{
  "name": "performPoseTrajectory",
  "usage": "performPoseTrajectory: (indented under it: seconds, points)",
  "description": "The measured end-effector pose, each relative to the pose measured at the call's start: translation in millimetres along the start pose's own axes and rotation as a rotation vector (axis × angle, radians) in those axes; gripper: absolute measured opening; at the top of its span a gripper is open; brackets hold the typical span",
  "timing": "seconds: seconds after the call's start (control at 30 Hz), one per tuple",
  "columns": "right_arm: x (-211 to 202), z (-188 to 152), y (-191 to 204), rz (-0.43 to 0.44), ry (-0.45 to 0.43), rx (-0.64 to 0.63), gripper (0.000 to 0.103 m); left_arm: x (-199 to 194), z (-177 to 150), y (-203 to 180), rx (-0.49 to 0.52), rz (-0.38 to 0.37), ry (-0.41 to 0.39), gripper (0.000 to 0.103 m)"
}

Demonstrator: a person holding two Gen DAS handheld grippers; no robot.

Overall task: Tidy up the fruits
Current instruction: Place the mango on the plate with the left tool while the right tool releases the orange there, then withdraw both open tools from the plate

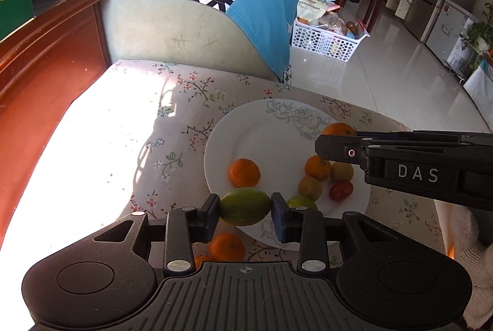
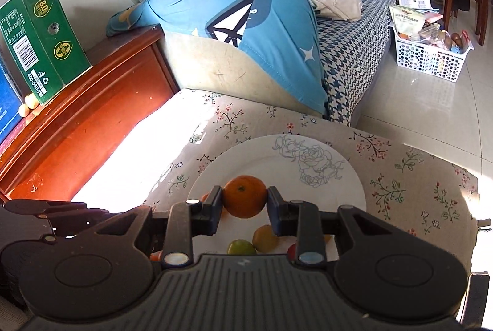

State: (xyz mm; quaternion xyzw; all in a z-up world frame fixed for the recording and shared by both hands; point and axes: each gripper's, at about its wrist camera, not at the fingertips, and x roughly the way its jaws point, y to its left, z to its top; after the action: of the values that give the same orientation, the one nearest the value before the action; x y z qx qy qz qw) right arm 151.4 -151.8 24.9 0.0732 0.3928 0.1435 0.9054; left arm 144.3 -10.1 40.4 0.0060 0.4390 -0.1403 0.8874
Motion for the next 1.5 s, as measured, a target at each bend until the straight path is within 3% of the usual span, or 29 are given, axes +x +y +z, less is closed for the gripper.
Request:
performPoseTrajectory:
  seconds: [0.5,0.7,0.73,0.77,0.83,0.97,1.27,1.5]
  points:
    - [44,0,-18,-0.029,0.095,0.042,0.031,36,2,-8,-0.006,-0.017,0.068,0.033]
    - [41,1,-17,-0.039,0.076,0.036,0.034,35,3,-16,0.015,-0.013,0.053,0.035]
    - [40,1,-17,-0.039,0.072,0.036,0.034,34,3,-17,0.019,-0.009,0.05,0.038]
    - [39,2,-16,-0.038,0.069,0.038,0.035,33,4,-18,0.019,-0.004,0.049,0.049]
    - [38,3,-17,-0.035,0.065,0.045,0.036,30,4,-20,0.021,0.014,0.031,0.06]
    - [36,5,-16,-0.037,0.058,0.051,0.04,27,5,-20,0.03,0.037,0.029,0.073]
    - [23,8,-8,-0.028,0.044,0.04,0.045,14,7,-22,0.055,0.068,0.044,0.079]
    - [10,7,5,0.006,0.033,0.034,0.045,-18,12,4,0.037,0.1,0.016,0.083]
